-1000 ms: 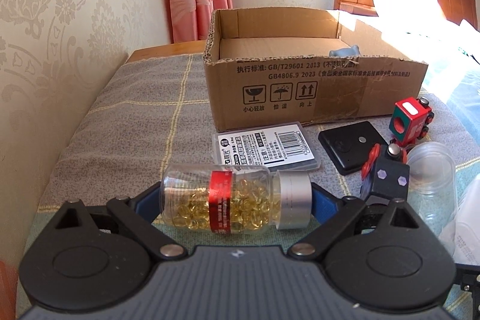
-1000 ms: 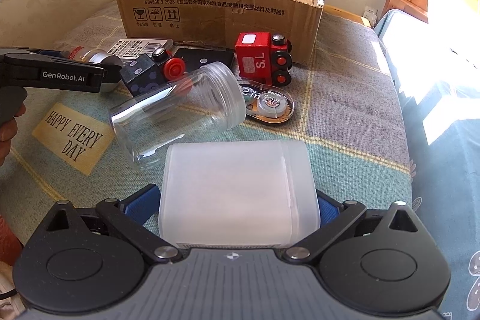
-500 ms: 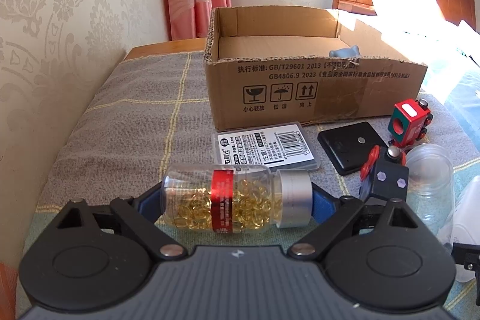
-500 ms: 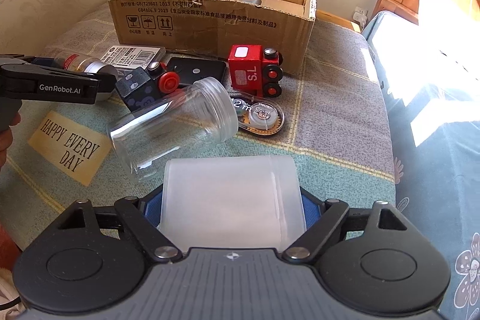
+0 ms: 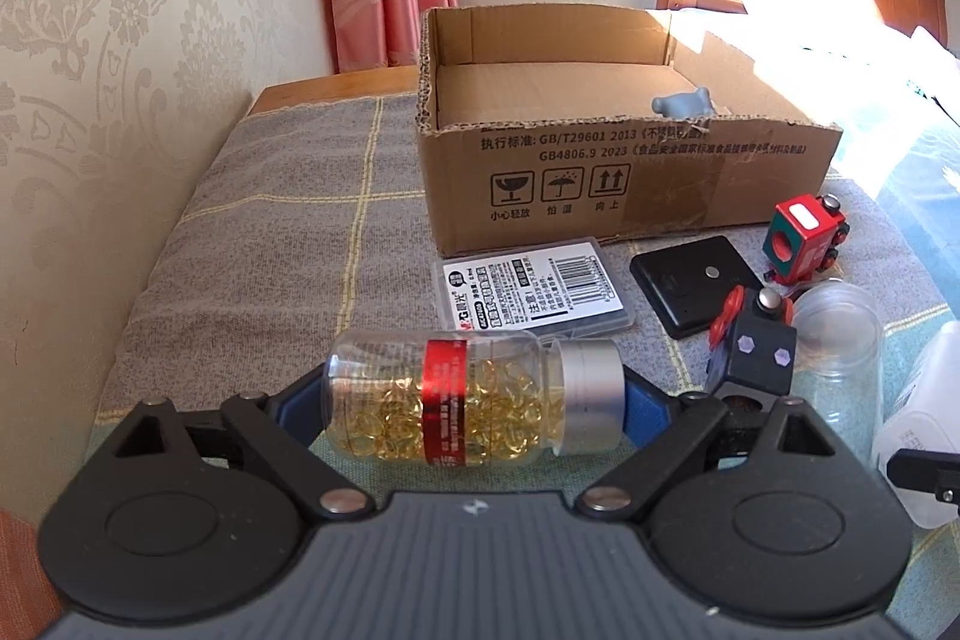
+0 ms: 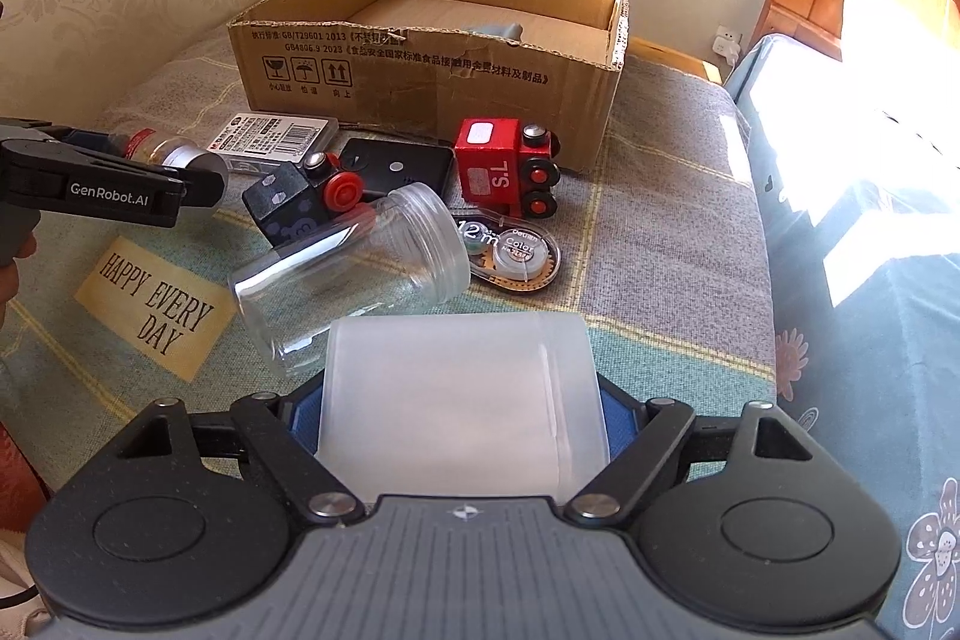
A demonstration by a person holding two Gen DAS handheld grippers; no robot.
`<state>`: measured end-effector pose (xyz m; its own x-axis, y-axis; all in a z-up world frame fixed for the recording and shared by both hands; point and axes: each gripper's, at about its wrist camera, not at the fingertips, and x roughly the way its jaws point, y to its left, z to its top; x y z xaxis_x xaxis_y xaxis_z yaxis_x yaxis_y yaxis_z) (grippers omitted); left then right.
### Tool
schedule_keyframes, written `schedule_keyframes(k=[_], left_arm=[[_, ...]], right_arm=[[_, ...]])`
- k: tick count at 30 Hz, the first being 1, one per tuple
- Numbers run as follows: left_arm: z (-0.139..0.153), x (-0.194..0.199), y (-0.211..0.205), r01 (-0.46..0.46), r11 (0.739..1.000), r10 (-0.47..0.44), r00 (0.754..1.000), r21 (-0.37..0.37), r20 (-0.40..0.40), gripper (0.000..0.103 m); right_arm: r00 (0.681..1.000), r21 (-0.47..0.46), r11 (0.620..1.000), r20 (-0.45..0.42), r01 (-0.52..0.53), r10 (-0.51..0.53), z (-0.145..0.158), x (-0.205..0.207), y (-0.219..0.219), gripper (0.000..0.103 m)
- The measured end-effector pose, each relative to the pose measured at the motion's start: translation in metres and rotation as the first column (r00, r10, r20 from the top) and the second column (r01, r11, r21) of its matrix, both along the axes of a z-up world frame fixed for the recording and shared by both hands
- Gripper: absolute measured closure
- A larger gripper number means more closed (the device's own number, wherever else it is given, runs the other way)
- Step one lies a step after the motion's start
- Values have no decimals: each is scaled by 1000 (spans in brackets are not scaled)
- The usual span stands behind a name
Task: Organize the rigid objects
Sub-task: 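Set the capsule bottle upright in the box with the left tool while the right carries the container over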
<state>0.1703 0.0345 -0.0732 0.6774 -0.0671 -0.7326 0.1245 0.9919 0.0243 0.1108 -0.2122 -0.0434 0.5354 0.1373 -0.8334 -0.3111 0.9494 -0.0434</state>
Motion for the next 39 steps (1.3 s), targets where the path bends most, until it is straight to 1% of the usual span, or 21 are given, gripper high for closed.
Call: schedule_keyframes(k=[4, 9, 13, 15, 18, 20, 23, 25, 27, 29, 30, 33, 39], left_arm=[[19, -5, -2, 25, 1000, -25, 999, -2, 25, 10], [51, 0, -11, 63, 998, -61, 993, -12, 96, 10], [72, 21, -23, 72, 997, -71, 985, -3, 154, 10], [79, 40, -31, 75, 997, -74, 982, 0, 174, 10], [80, 71, -41, 77, 997, -75, 983, -3, 168, 10], [76, 91, -46, 78, 997, -76, 986, -7, 149, 10], [72, 116, -53, 76, 997, -73, 987, -14, 141, 10], [69, 129, -56, 73, 997, -67, 986, -31, 154, 10], [67, 136, -57, 35, 999, -32, 985, -16, 172, 7], [69, 135, -56, 19, 1000, -20, 980, 11, 199, 7], [70, 133, -55, 22, 1000, -24, 979, 11, 200, 7], [74, 119, -45, 18, 1000, -15, 979, -14, 205, 3], [77, 70, -26, -16, 1000, 20, 985, -24, 171, 2]], right_arm=[[1000, 7, 1000, 15, -27, 27, 13, 3, -4, 16], [997, 9, 998, 53, -55, 55, 31, 13, -8, 16], [993, 17, 997, 99, -73, 71, 46, 28, -11, 16], [990, 20, 997, 121, -80, 77, 52, 35, -11, 16], [987, 29, 996, 142, -86, 81, 58, 48, -13, 16], [985, 27, 996, 152, -86, 81, 61, 57, -14, 16], [985, 27, 996, 151, -84, 79, 61, 69, -16, 16], [986, 25, 997, 148, -77, 73, 59, 75, -17, 16], [987, 26, 997, 147, -70, 66, 58, 81, -18, 16], [987, 35, 997, 148, -62, 56, 59, 86, -20, 16], [987, 39, 997, 149, -59, 53, 59, 88, -20, 16], [986, 41, 997, 157, -57, 50, 63, 94, -21, 16], [983, 43, 997, 173, -69, 61, 74, 118, -15, 16]])
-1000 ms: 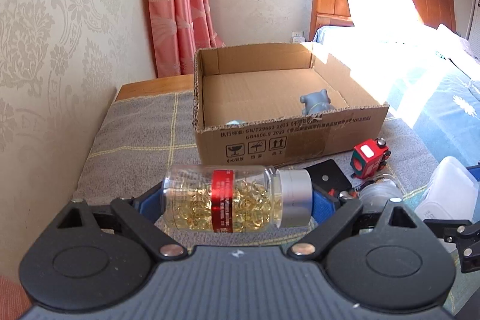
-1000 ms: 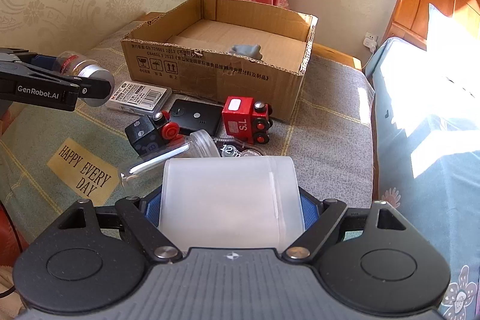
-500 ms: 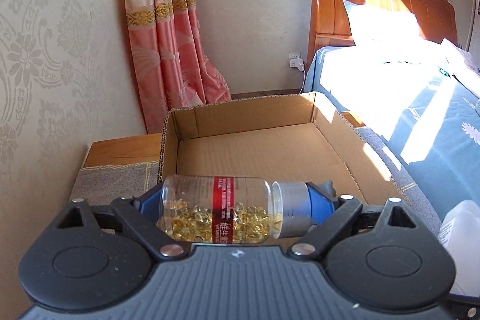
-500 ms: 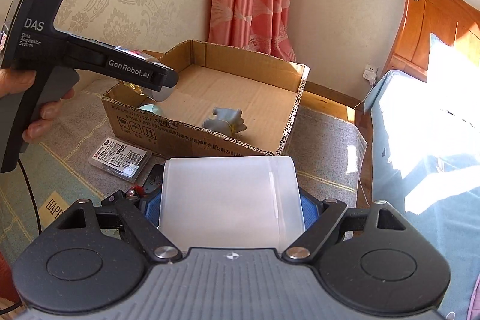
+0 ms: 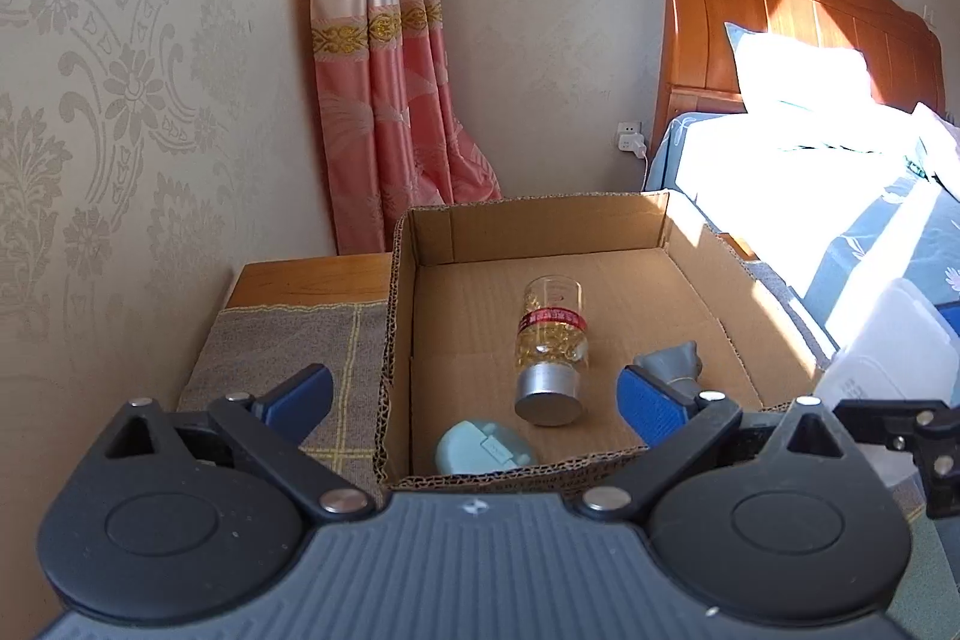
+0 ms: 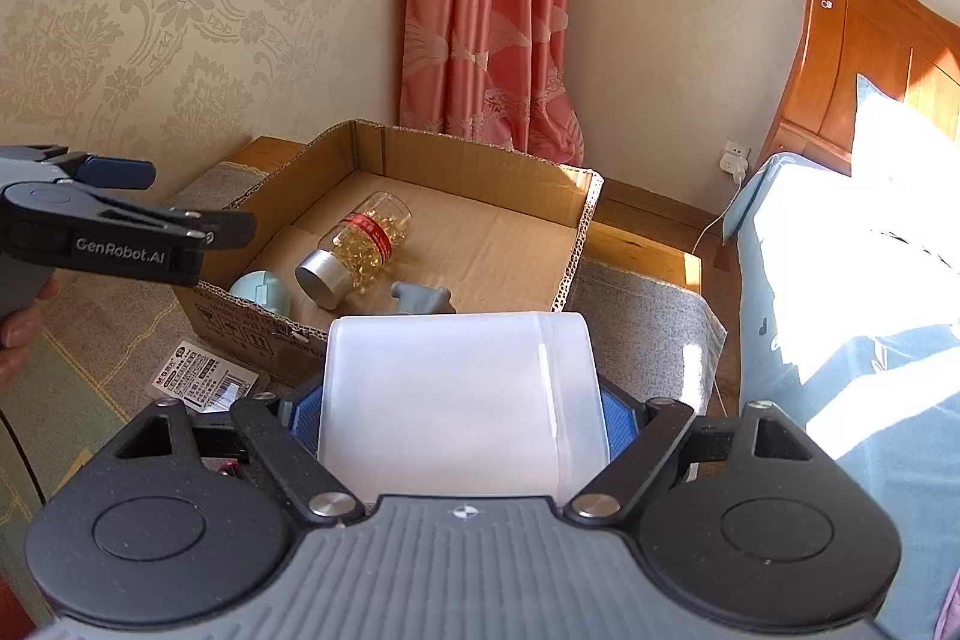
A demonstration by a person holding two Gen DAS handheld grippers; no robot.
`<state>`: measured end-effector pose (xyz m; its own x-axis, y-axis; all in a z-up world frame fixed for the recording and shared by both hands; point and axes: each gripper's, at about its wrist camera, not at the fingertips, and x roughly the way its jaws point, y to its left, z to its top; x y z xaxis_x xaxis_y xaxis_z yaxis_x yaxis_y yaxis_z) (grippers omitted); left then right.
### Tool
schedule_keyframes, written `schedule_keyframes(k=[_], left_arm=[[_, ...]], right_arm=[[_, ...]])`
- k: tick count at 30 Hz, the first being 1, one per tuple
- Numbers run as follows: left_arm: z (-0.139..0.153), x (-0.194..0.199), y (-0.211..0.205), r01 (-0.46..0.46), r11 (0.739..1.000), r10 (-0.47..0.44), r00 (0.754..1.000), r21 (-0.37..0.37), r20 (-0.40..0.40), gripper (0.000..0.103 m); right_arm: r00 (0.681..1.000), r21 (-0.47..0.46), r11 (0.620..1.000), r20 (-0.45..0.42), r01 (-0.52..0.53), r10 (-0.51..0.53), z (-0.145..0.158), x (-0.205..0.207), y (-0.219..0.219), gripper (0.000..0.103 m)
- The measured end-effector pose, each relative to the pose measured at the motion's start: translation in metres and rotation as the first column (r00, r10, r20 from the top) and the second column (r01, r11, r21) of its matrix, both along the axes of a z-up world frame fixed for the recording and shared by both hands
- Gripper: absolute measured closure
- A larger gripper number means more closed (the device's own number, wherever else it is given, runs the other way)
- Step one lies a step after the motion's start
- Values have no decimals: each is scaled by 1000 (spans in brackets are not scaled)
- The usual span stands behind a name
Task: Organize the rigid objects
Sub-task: 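Set the capsule bottle upright in the box with the left tool while the right carries the container over, then lower the white container into the box and open the right tool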
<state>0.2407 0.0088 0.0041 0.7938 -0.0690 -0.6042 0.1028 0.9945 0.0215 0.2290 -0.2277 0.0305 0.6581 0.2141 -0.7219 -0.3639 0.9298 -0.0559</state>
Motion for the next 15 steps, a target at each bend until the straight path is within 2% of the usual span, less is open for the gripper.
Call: schedule_keyframes(k=[5, 11, 13, 15], left_arm=[[-5, -39, 13, -24, 1000, 24, 1000, -8, -14, 2], [-15, -60, 30, -75, 997, 75, 996, -14, -55, 2], [-18, -64, 36, -88, 996, 87, 994, -10, -62, 2], [-19, -66, 40, -101, 995, 101, 992, 0, -71, 2]], right_arm=[[1000, 6, 1000, -8, -6, 6, 4, 40, 13, 16], [1000, -2, 1000, -23, 15, -15, -3, 105, 39, 16], [999, 14, 1000, -32, 23, -23, -6, 121, 42, 13], [998, 11, 998, -19, 54, -54, -7, 129, 44, 0]])
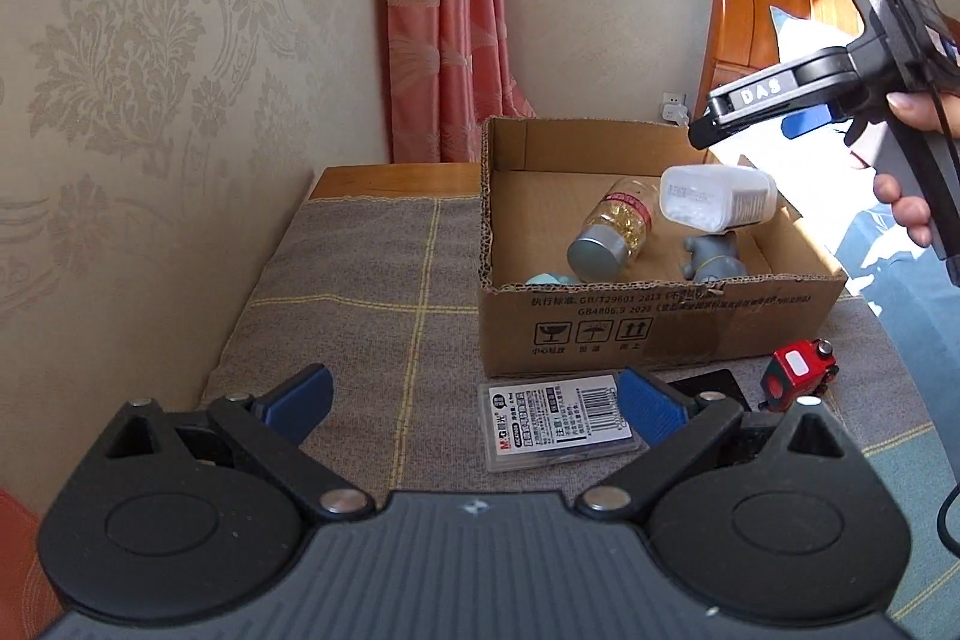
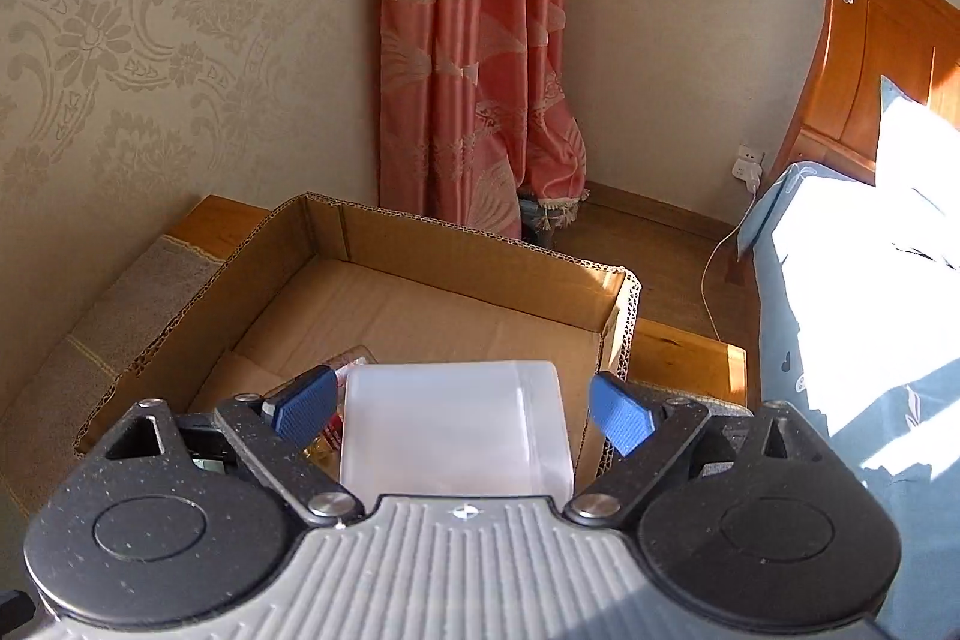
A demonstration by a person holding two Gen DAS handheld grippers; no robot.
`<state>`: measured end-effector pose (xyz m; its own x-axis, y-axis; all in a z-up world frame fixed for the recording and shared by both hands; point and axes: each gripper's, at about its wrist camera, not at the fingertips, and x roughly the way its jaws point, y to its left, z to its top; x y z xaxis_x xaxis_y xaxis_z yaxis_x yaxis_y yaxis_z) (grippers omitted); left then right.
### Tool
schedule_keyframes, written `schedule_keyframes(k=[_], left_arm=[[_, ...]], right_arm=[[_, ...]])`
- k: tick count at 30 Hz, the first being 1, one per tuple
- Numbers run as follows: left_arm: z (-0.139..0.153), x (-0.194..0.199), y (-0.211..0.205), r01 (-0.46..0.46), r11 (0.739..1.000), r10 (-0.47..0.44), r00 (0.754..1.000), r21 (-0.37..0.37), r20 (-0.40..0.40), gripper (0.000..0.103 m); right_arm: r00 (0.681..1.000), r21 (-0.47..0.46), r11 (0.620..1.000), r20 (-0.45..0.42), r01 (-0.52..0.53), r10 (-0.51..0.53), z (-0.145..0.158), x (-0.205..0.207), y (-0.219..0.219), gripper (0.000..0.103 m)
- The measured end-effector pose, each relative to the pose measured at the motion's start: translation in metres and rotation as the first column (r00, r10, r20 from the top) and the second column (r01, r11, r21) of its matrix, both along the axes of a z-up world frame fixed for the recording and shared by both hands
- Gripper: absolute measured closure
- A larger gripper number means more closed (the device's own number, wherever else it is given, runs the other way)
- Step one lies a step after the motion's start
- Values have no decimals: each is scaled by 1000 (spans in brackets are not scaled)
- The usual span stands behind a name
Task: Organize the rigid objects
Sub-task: 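Lower the white container into the box and open the right tool, then move the right tool toward the clear plastic jar while the left withdraws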
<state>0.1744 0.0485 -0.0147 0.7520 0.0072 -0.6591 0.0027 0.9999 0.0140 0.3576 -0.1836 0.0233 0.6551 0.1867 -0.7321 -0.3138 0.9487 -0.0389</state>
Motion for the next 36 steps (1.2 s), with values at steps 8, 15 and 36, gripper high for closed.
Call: schedule_keyframes(k=[8, 15, 36], left_arm=[[-2, -3, 3, 8, 1000, -8, 1000, 8, -7, 2], [0, -12, 2, 19, 1000, -19, 1000, 9, 1, 2], [-3, -39, 14, 10, 1000, -9, 1000, 9, -13, 2]], right_arm=[[1000, 8, 1000, -1, -10, 10, 5, -33, -6, 0], [999, -5, 999, -9, -33, 33, 2, -70, -8, 0], [949, 124, 967, -202, -222, 243, -62, -184, 7, 0]])
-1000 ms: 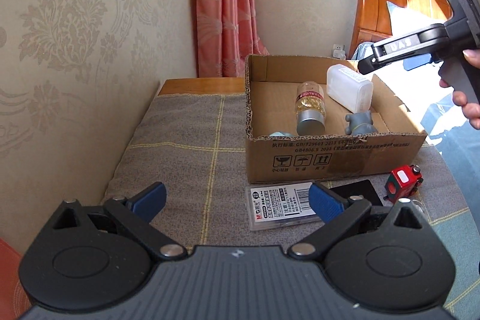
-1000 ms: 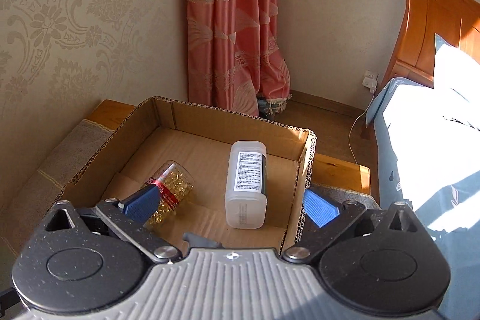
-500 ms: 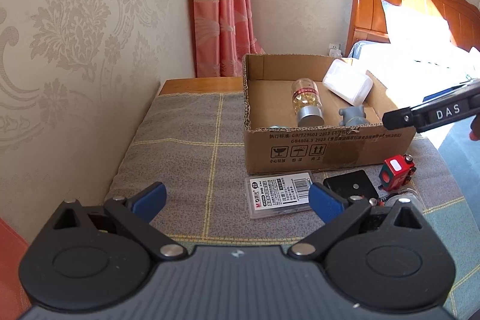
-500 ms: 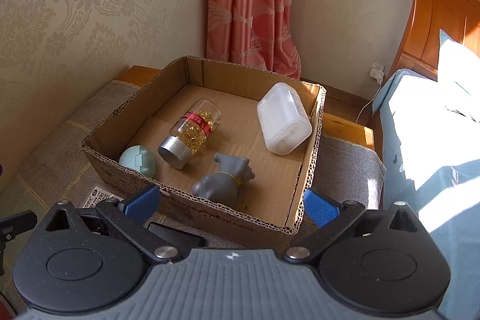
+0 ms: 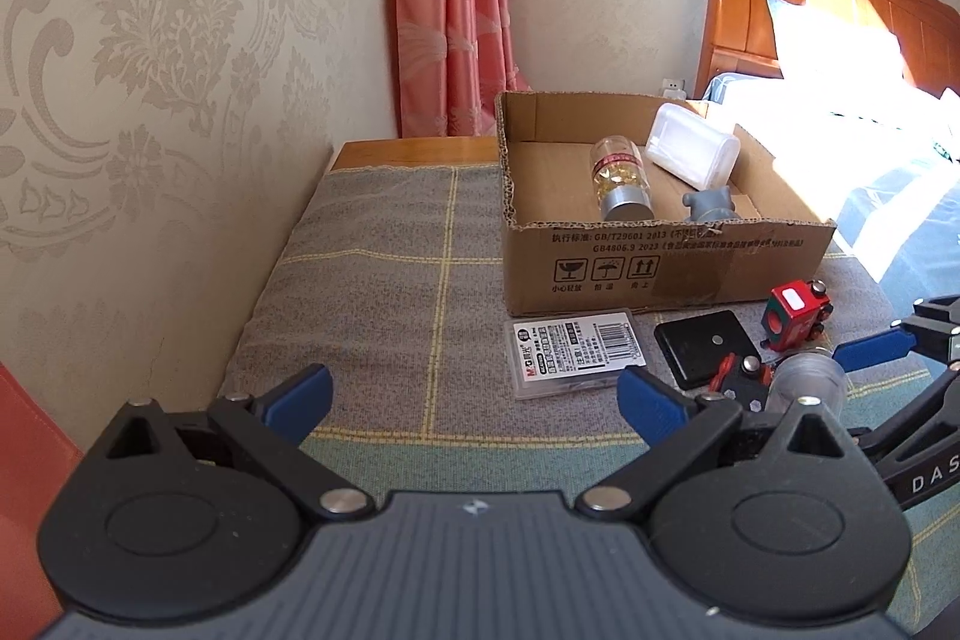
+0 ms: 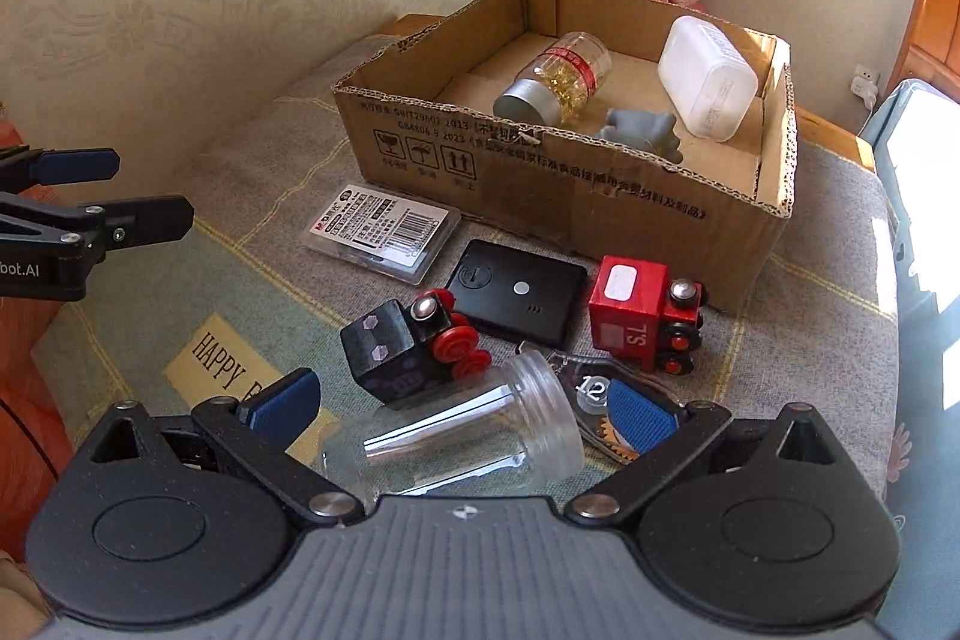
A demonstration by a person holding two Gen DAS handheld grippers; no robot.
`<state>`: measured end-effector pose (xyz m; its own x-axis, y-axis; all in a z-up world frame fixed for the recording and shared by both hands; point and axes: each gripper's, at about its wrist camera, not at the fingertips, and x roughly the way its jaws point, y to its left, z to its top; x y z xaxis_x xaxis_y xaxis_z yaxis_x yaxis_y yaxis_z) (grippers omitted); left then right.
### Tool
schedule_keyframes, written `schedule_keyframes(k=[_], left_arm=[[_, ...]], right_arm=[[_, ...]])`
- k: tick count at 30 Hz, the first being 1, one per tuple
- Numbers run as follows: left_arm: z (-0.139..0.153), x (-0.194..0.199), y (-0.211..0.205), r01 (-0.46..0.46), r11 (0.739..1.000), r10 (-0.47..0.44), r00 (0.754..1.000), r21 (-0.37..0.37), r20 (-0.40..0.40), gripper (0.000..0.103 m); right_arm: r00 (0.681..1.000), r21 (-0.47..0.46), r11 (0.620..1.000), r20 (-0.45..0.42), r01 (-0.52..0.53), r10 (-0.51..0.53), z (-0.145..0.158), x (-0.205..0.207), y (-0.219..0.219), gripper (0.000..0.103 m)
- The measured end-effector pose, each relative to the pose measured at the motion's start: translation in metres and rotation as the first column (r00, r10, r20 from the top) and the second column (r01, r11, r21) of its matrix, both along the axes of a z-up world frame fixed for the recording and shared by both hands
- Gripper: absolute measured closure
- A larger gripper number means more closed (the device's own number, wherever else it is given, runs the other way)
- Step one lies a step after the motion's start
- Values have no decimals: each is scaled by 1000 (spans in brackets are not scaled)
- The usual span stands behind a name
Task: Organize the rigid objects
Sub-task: 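Move the right tool toward the clear plastic jar while the left withdraws, then lower the right tool around the clear jar while the left moves to the white card pack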
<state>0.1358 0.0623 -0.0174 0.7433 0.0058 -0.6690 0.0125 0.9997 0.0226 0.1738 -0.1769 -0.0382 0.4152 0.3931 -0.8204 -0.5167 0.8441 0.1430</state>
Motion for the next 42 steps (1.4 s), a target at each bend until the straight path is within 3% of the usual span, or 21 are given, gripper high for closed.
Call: schedule_keyframes(k=[8, 22, 27, 42], left_arm=[[-3, 1, 3, 4, 1000, -4, 1000, 0, -12, 2], [-13, 10, -6, 42, 999, -42, 998, 0, -50, 2], [-22, 20, -10, 51, 999, -52, 996, -15, -74, 2], [-54, 80, -38, 104, 993, -110, 989, -60, -95, 2]], right_arm=[[1000, -53, 998, -19, -17, 16, -10, -24, 10, 0], [985, -181, 969, 76, 166, -155, -29, -44, 4, 0], [986, -172, 971, 22, 168, -166, -43, -48, -5, 0], [981, -120, 977, 107, 175, -163, -44, -67, -13, 0]])
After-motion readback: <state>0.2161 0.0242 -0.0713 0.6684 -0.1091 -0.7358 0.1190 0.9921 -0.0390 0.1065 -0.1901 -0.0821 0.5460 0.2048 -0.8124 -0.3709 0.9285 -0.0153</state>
